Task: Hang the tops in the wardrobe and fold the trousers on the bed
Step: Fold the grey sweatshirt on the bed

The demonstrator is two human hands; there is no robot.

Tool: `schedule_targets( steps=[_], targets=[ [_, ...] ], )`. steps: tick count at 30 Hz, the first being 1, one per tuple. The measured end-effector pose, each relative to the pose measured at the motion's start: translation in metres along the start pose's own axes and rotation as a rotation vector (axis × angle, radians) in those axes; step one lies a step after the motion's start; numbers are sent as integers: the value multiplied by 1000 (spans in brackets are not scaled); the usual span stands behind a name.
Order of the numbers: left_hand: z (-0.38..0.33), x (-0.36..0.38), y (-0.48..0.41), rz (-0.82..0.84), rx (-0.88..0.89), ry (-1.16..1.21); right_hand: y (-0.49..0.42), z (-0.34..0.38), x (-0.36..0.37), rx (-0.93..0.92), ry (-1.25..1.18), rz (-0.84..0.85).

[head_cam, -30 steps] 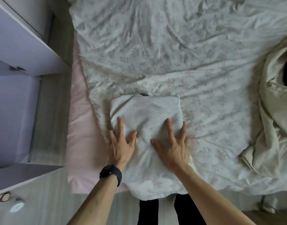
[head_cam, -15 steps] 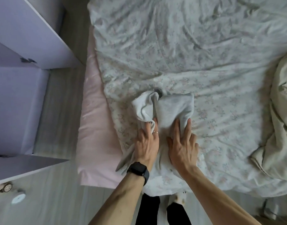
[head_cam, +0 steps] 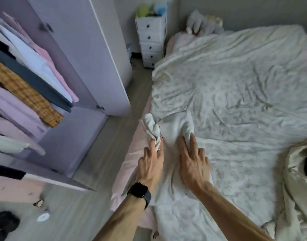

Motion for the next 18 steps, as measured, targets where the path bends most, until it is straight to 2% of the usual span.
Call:
schedule_targets(
  steps=[9,14,18],
  targets=[
    [95,-243,-5,-277,-235,-5,-51,155,-217,-373,-71,-313],
    [169,-353,4,-438,-382,22,-75,255,-311,-568,-83,-503],
    [228,-424,6,-562,-436,-15,-86,339,-369,-680,-92,-629]
  ],
)
Point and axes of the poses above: each hand's wrist, its own y-axis away from the middle knuckle, its own x-axis out of the palm, z = x × y, the point moved 8 cm from there along -y, towards the middle knuckle, and after that the axes turned 2 degrees about z, right-handed, at the moved point
